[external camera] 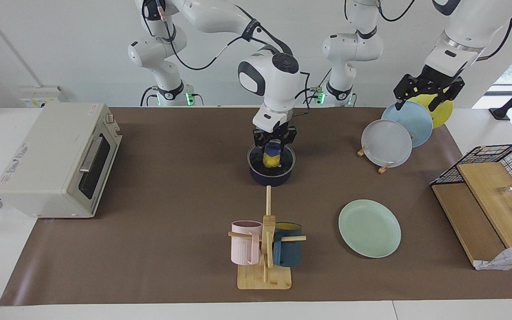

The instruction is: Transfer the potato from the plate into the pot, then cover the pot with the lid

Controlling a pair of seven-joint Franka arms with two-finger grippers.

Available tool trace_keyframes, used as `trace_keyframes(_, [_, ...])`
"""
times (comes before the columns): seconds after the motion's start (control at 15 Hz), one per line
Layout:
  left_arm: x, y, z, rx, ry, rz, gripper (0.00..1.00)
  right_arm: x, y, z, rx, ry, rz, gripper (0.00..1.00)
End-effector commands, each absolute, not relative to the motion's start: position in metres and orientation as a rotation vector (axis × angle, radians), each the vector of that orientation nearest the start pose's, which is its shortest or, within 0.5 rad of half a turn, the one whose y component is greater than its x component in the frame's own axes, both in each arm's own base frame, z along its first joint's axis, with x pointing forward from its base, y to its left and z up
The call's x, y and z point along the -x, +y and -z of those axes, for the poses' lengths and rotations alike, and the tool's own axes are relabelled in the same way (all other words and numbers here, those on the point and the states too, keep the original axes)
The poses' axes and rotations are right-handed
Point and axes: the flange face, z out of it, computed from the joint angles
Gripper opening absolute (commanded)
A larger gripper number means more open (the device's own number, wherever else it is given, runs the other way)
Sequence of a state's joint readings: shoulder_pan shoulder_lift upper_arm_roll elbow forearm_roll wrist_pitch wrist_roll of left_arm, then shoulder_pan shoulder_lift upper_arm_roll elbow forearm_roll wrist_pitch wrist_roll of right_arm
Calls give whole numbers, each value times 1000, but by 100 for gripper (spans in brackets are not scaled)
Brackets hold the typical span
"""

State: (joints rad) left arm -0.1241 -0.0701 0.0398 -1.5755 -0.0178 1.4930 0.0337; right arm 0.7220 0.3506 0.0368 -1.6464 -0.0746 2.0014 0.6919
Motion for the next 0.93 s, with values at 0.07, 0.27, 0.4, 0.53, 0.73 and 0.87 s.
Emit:
trace_keyframes(0.07, [-516, -43, -656, 3161, 194, -15, 100, -480, 449, -415, 3171, -105, 40, 0])
trace_keyframes(0.27, [-515, -41, -656, 3161, 190, -15, 100, -479, 450, -413, 3173, -108, 37, 0])
trace_keyframes(0.4, [-513, -40, -659, 3162, 185, -8, 100, -478, 449, -412, 3175, -112, 36, 0])
trace_keyframes(0.53, [-508, -40, -666, 3162, 186, 4, 100, -479, 448, -411, 3175, -109, 36, 0])
trace_keyframes(0.73, [-507, -38, -664, 3163, 178, -1, 100, -481, 446, -411, 3173, -105, 40, 0])
trace_keyframes(0.87, [-503, -38, -658, 3164, 175, -6, 100, -481, 446, -410, 3173, -105, 40, 0])
